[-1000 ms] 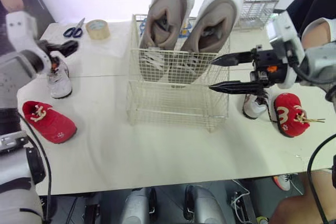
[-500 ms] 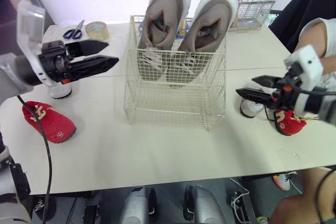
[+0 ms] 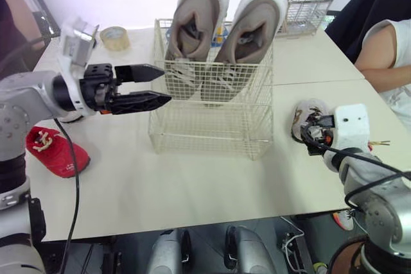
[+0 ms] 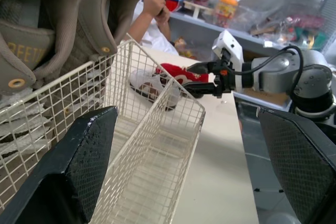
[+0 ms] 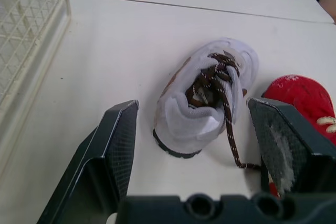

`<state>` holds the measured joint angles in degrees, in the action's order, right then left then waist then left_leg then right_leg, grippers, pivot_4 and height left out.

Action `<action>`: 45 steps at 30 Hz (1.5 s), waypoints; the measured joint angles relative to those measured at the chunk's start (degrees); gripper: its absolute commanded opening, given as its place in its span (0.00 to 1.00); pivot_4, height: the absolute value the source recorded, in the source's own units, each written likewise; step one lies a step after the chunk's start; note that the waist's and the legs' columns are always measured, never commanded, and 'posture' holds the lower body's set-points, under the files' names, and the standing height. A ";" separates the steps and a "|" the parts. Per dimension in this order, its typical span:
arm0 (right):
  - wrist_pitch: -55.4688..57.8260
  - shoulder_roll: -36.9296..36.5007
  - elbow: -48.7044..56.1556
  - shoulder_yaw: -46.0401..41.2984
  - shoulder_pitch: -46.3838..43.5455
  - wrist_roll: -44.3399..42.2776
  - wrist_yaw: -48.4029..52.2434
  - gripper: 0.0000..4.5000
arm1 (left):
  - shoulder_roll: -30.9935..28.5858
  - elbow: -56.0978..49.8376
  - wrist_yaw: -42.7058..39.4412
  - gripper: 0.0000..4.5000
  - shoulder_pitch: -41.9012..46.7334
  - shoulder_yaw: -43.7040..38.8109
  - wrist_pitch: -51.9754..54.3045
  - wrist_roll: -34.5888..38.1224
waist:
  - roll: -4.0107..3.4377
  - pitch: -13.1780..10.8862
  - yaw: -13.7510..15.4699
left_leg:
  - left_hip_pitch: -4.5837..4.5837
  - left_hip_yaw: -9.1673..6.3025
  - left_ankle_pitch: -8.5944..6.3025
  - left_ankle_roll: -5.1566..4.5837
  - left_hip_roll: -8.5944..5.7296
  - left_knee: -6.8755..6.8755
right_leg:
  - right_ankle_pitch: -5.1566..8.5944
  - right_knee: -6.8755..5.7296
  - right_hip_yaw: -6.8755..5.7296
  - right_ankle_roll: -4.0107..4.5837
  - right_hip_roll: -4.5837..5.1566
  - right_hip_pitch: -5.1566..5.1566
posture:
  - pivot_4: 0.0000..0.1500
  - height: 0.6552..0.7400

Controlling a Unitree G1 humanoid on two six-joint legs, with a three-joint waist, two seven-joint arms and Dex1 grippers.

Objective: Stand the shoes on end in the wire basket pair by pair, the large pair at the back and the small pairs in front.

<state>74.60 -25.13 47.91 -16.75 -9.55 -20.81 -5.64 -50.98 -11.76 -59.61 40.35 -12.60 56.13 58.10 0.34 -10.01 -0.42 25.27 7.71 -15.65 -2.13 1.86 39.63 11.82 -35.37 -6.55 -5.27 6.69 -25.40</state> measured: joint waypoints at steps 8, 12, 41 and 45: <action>-4.53 8.06 -4.31 0.81 -0.26 2.45 -0.46 0.99 | 1.49 -0.34 2.14 1.00 0.00 0.46 -0.89 -1.28 | 0.00 0.00 -0.27 | 0.00 0.00 0.00 -0.01 0.01 0.00 | 0.00 0.01 0.01 0.00 0.01 0.00 | 1.00 1.00; -5.31 9.48 -7.09 0.71 -1.30 3.91 -0.88 0.99 | 1.79 -1.29 3.65 1.00 -0.06 0.52 -1.39 -1.46 | -0.01 0.00 -0.32 | 0.00 0.00 0.00 -0.01 0.02 0.00 | 0.00 0.01 0.01 0.00 0.01 0.00 | 1.00 1.00; -18.44 12.06 -31.55 -0.50 -11.33 10.82 -0.46 0.05 | 3.95 -4.68 11.72 1.00 -0.25 0.51 -1.88 -1.87 | -0.01 0.01 -0.51 | -0.17 0.03 0.02 0.01 0.00 0.00 | -0.01 -0.05 0.04 0.00 0.00 0.13 | 1.00 1.00; -18.81 10.76 -32.11 -0.07 -11.32 11.22 0.42 0.00 | 4.01 -4.68 11.98 1.00 -0.25 0.51 -1.96 -1.89 | -0.01 0.01 -0.45 | -0.17 0.02 0.02 0.01 -0.01 0.00 | -0.01 -0.06 0.04 0.00 0.00 0.13 | 1.00 1.00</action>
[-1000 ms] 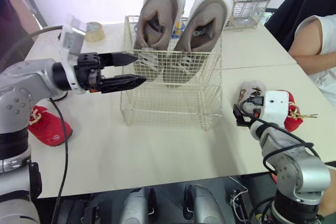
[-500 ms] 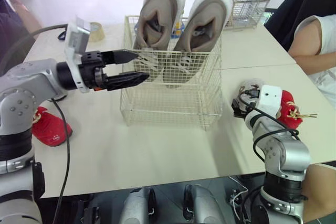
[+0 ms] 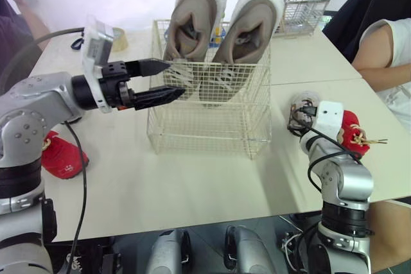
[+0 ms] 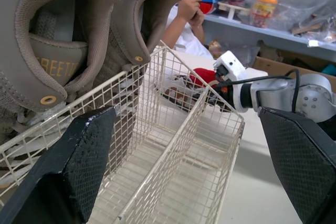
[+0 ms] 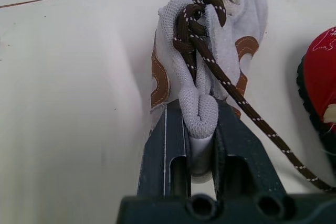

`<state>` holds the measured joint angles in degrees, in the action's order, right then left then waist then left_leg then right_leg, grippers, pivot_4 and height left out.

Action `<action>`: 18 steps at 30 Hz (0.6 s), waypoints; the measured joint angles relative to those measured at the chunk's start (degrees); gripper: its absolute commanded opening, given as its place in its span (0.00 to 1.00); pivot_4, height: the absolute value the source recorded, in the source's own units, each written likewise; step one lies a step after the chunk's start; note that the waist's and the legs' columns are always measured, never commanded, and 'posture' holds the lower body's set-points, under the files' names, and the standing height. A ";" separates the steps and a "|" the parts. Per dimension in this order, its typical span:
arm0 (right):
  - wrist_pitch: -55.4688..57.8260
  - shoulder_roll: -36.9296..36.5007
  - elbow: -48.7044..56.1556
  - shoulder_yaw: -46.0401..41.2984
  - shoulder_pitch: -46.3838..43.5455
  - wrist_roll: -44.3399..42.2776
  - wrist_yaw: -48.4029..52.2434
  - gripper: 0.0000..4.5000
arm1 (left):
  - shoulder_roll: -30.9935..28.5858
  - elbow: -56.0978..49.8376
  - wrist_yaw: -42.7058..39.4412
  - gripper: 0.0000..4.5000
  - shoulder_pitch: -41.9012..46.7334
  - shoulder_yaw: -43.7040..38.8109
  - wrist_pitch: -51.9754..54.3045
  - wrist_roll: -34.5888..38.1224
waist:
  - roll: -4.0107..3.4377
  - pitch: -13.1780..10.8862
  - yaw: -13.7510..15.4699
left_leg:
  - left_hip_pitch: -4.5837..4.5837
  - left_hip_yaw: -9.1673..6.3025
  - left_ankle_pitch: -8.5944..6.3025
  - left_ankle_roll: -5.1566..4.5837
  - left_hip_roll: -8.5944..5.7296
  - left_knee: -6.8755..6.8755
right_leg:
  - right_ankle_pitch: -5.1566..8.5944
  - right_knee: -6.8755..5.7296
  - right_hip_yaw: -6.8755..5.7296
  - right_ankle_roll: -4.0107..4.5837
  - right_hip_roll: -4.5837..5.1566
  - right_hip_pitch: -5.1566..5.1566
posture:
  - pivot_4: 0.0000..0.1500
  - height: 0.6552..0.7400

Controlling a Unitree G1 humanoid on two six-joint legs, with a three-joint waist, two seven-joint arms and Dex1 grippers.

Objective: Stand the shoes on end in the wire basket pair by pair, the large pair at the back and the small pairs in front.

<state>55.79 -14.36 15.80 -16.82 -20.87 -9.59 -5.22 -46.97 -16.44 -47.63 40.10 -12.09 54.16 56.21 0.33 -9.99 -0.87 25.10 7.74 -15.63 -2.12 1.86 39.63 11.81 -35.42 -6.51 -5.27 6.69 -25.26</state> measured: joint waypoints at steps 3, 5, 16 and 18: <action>-0.01 -2.96 -0.13 1.51 0.01 0.80 1.19 0.00 | 0.02 0.00 -0.04 1.00 0.00 0.00 -0.19 -0.02 | -0.03 -0.02 0.06 | 0.00 0.01 0.00 0.00 0.00 0.00 | 0.00 0.00 0.01 0.00 0.01 -0.01 | 1.00 1.00; 0.00 -6.49 -0.12 1.96 -0.17 1.30 2.90 0.00 | 0.03 0.04 -0.08 1.00 0.01 0.00 -0.64 -0.03 | -0.06 -0.04 0.15 | 0.01 0.01 0.00 0.00 -0.01 0.00 | 0.00 0.01 0.01 0.00 0.01 -0.01 | 1.00 1.00; -7.30 -39.59 1.13 -0.64 -11.03 -7.94 35.52 0.00 | 2.23 4.80 -1.86 1.00 2.18 0.01 -0.59 1.41 | -0.44 -0.28 0.17 | -0.02 0.04 0.01 -0.01 -0.02 -0.02 | 0.02 -0.01 0.02 -0.02 -0.07 -0.02 | 1.00 1.00; -12.21 -44.39 -1.07 0.05 -12.01 -9.15 42.58 0.00 | 2.77 6.65 -2.76 1.00 3.75 0.08 -0.46 1.95 | -0.44 -0.29 0.19 | -0.02 0.08 0.01 -0.01 -0.04 0.03 | 0.01 -0.01 0.04 -0.03 -0.03 -0.02 | 1.00 1.00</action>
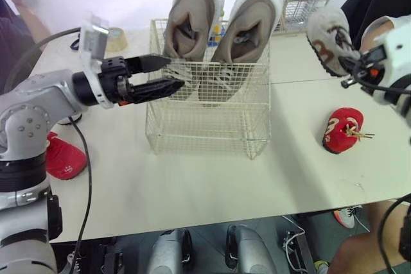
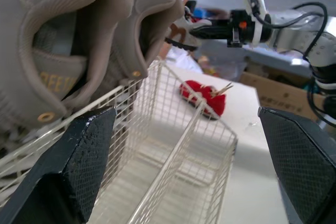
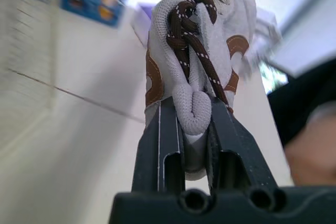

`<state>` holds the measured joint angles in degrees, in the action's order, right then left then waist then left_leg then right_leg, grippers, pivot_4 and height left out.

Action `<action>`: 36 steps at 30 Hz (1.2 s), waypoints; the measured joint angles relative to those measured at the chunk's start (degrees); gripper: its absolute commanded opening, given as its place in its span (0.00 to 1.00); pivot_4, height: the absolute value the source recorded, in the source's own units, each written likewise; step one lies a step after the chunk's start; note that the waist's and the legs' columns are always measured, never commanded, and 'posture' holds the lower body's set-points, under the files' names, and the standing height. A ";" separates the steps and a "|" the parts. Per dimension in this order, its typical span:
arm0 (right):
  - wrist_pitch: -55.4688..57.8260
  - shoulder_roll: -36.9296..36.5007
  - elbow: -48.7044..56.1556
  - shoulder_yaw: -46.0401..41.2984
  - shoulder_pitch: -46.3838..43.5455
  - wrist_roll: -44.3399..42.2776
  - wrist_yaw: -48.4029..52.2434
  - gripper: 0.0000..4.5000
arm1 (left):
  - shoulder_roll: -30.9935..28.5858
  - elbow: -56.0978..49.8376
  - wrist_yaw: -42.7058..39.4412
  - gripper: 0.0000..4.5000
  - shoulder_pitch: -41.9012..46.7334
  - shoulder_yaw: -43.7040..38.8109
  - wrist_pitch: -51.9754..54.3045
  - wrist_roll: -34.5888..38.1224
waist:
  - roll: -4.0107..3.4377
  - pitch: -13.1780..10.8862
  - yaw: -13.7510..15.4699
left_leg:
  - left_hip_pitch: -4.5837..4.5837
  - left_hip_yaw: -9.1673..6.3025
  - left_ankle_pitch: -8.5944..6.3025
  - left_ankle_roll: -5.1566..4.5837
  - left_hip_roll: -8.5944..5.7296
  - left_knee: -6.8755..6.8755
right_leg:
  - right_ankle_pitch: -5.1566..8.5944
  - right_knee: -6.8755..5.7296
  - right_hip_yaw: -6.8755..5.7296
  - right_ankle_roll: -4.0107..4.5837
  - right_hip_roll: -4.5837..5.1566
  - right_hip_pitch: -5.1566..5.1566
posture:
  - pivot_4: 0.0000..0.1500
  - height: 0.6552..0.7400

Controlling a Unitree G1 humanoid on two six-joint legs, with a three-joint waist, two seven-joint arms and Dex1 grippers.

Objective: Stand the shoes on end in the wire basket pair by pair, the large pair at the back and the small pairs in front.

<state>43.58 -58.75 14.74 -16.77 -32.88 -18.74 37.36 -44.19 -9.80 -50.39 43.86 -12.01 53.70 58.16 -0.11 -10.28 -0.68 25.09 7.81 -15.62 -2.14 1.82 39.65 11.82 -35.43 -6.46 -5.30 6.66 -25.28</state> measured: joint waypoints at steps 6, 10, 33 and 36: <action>-14.30 -6.85 -9.40 1.51 -14.67 -1.17 13.13 0.00 | 1.73 6.77 -1.67 1.00 5.84 -0.19 3.59 2.74 | 0.00 -0.01 -0.06 | 0.01 0.00 -0.01 -0.03 0.03 0.07 | 0.00 -0.01 0.01 -0.01 0.02 0.01 | 1.00 1.00; -18.73 -7.25 -11.85 3.56 -24.74 -3.61 19.40 0.00 | 2.08 9.89 -2.80 1.00 8.00 -0.28 5.29 3.68 | 0.01 -0.02 -0.14 | 0.01 0.02 -0.01 -0.02 0.04 0.07 | 0.00 0.00 0.01 -0.01 0.01 0.00 | 1.00 1.00; -17.01 1.38 -5.83 21.17 -36.05 -13.61 49.82 0.00 | -2.62 13.17 -7.48 1.00 12.68 -0.62 22.48 11.54 | 0.01 -0.02 -0.02 | 0.10 -0.04 -0.04 -0.07 0.08 0.31 | 0.00 -0.26 -0.01 0.00 0.09 -0.05 | 1.00 1.00; -18.34 2.75 -5.82 22.62 -36.05 -12.87 51.01 0.00 | -1.79 13.14 -5.68 1.00 12.67 -0.63 24.35 12.89 | 0.01 -0.02 0.01 | 0.10 -0.04 -0.04 -0.06 0.07 0.35 | 0.01 -0.43 0.00 -0.01 0.11 -0.10 | 1.00 1.00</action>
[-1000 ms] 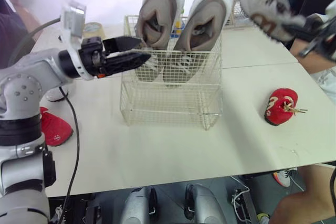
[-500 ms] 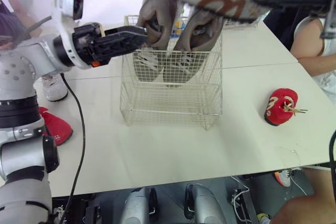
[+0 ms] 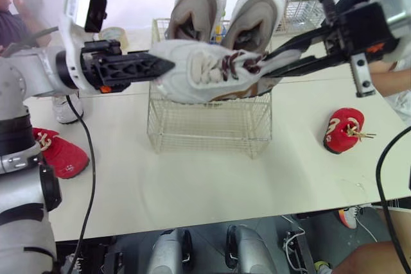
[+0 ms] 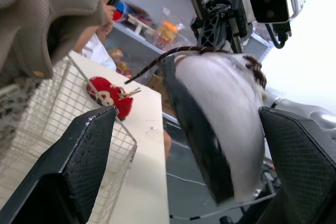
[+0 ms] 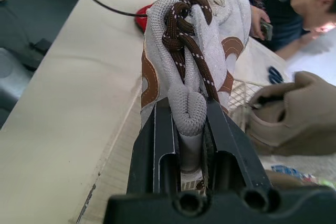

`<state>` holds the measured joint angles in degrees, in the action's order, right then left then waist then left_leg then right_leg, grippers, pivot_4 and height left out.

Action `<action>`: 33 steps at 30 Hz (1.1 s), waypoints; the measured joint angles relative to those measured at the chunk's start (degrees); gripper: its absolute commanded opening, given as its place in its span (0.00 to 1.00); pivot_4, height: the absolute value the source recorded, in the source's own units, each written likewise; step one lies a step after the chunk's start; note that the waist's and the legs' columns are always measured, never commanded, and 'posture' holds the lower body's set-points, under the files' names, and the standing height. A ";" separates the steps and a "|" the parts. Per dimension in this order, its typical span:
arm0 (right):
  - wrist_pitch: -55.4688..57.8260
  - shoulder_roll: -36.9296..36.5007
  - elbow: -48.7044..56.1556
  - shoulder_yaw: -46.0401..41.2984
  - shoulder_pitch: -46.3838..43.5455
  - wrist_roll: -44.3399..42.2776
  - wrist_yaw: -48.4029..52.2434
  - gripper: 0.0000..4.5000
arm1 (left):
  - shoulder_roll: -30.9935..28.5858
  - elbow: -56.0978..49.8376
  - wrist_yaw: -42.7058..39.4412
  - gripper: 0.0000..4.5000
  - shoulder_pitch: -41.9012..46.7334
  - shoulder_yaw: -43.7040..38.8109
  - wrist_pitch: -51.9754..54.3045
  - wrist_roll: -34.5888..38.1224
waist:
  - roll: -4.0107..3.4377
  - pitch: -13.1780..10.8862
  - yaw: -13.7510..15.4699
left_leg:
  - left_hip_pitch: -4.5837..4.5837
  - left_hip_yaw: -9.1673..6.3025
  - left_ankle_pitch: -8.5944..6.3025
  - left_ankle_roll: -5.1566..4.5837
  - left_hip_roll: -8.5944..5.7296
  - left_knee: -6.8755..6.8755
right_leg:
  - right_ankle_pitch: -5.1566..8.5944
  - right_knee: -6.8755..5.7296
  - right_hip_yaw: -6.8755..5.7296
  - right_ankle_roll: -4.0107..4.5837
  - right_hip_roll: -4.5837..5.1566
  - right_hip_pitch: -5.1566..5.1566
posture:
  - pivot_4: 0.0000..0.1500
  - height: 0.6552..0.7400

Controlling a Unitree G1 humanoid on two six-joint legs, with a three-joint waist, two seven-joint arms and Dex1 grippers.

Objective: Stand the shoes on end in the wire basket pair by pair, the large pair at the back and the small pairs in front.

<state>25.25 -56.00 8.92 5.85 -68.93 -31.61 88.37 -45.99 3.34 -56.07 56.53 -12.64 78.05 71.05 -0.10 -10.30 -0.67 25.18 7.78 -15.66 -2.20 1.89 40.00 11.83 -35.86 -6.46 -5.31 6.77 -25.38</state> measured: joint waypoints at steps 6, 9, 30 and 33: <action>0.10 0.99 0.76 0.37 0.00 0.50 0.50 0.00 | 1.06 -1.65 1.75 0.83 -0.98 -0.11 1.56 1.96 | 0.00 0.00 0.02 | 0.00 0.00 0.00 0.00 -0.01 0.01 | 0.00 -0.06 0.00 0.00 0.02 0.00 | 1.00 1.00; 0.14 1.08 0.76 0.57 0.00 1.30 0.74 0.00 | 1.06 -2.78 1.73 0.51 -2.22 -0.11 1.83 2.53 | 0.00 0.00 0.00 | -0.01 0.00 0.00 0.01 -0.01 0.01 | 0.01 -0.07 0.00 0.00 0.02 -0.02 | 1.00 1.00; 15.74 -1.73 -3.25 -4.01 -1.68 -2.19 -3.18 0.99 | 5.30 -6.00 10.92 0.09 -7.63 -4.29 0.02 5.85 | 0.02 0.00 0.19 | -0.01 -0.04 0.00 0.01 0.00 0.04 | 0.00 -0.08 0.00 0.01 0.07 0.00 | 1.00 1.00; 28.52 -2.66 -5.92 -13.50 -0.59 -8.40 -11.55 0.99 | 8.10 -8.76 15.08 0.09 -10.41 -6.60 -3.82 6.20 | 0.07 0.03 0.26 | -0.01 -0.05 0.00 0.01 -0.01 0.04 | 0.00 -0.06 0.00 0.02 0.09 0.03 | 1.00 1.00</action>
<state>53.77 -58.66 3.00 -7.65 -69.52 -40.01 76.82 -37.88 -5.42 -40.99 46.12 -19.24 74.24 77.26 -0.02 -10.27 -0.42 25.17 7.72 -15.65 -2.20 1.88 40.04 11.82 -35.92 -6.46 -5.29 6.86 -25.35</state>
